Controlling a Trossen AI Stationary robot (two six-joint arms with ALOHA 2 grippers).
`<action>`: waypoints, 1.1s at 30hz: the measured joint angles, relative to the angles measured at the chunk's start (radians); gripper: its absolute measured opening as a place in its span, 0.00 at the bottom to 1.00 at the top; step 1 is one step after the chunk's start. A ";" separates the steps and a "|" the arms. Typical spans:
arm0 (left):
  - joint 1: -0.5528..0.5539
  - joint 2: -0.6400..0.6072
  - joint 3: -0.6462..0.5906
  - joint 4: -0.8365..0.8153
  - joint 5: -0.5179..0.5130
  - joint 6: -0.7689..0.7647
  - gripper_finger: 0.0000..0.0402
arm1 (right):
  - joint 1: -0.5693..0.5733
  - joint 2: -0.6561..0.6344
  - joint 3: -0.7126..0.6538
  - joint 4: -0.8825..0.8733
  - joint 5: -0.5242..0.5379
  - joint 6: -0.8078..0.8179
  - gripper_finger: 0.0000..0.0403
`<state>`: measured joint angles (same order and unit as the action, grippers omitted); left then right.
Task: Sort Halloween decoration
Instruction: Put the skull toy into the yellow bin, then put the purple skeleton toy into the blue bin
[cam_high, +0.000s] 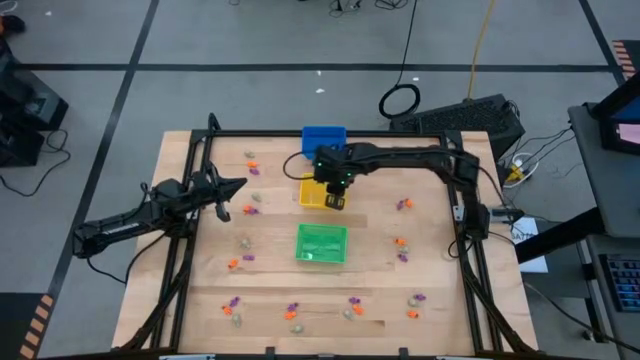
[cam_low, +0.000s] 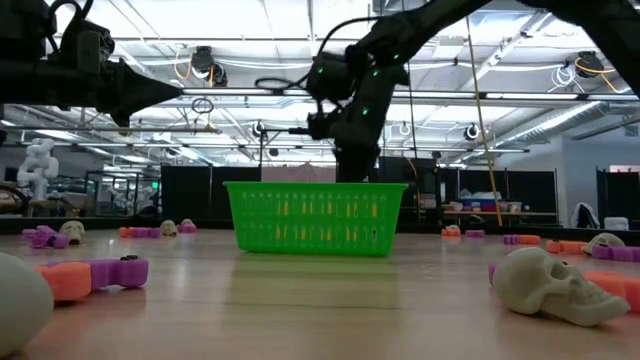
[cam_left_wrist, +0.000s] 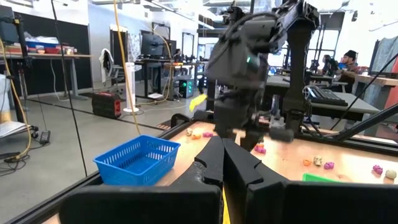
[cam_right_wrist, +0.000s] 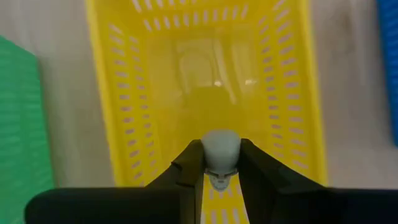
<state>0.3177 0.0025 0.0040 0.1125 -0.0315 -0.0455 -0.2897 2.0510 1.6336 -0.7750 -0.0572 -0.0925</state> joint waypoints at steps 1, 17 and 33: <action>0.000 0.000 0.000 0.001 0.000 0.000 0.00 | 0.000 0.018 0.014 -0.010 0.000 -0.001 0.16; 0.000 0.000 0.000 0.000 -0.004 0.000 0.00 | -0.003 0.113 0.058 -0.022 0.004 -0.040 0.25; 0.000 0.000 0.000 -0.001 -0.006 0.000 0.00 | 0.003 -0.010 0.058 0.005 0.018 -0.114 0.26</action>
<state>0.3177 0.0025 0.0044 0.1120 -0.0370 -0.0452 -0.2864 2.0406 1.6913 -0.7698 -0.0396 -0.2061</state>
